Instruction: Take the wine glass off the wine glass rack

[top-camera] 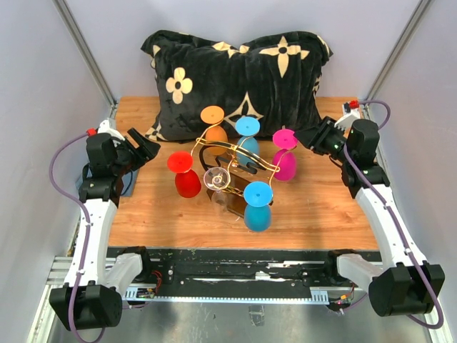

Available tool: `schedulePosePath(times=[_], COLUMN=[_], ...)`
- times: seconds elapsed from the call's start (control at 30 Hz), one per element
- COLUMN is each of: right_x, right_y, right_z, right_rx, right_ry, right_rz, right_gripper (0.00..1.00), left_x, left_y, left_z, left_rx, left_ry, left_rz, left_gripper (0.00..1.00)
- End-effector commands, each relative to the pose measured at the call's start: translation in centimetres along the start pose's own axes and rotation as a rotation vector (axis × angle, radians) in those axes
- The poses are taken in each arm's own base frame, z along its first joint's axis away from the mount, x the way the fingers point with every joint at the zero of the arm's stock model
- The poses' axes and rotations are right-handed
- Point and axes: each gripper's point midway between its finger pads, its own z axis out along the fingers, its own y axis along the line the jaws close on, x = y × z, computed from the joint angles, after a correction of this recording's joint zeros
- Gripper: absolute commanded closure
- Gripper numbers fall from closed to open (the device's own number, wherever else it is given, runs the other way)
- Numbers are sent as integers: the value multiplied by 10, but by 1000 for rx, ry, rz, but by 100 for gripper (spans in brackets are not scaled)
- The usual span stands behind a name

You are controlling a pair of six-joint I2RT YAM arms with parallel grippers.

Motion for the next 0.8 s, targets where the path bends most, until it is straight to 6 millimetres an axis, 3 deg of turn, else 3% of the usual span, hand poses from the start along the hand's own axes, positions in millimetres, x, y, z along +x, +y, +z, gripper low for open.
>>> schedulePosePath(times=[0.0, 0.27, 0.77], right_x=[-26, -25, -25], right_y=[26, 32, 24], right_z=[-3, 1, -1], right_rx=[-87, -117, -70], right_ry=[-56, -23, -27], right_rz=[-33, -27, -60], right_gripper=[67, 68, 68], left_x=[5, 5, 6], left_y=[-1, 0, 0], left_z=[-3, -4, -5], left_rx=[13, 8, 8], left_ry=[8, 7, 12], left_rz=[1, 4, 6], left_gripper=[23, 23, 22])
